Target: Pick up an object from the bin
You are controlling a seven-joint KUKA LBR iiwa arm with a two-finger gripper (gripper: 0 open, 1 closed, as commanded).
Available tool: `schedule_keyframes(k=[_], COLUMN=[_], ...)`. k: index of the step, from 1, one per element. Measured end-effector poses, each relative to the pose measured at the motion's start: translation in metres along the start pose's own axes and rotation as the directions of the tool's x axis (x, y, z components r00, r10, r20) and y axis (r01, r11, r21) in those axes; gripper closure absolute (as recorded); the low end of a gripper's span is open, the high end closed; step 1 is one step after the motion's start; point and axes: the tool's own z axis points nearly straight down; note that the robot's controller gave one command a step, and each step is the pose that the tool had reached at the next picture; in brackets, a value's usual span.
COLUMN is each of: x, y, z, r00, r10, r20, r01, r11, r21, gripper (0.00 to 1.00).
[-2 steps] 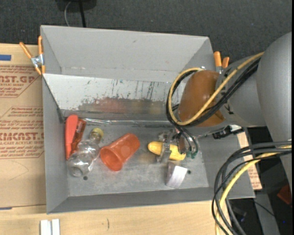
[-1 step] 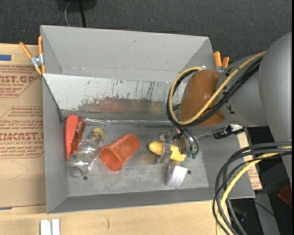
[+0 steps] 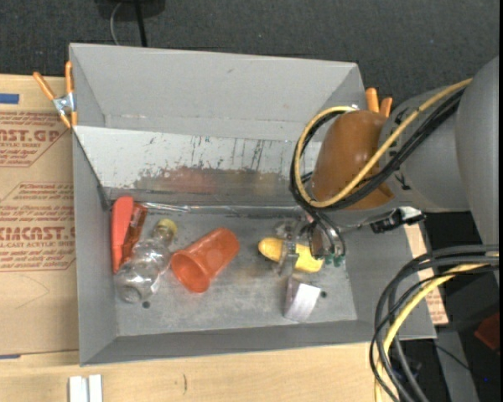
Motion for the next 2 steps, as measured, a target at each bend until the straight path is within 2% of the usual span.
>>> schedule_keyframes(k=[2], x=[-0.002], y=[0.000], z=[-0.033], r00=[1.000], r10=[0.000], r20=[0.010], r01=[0.000], r11=[1.000], r21=[-0.001], gripper=[1.00])
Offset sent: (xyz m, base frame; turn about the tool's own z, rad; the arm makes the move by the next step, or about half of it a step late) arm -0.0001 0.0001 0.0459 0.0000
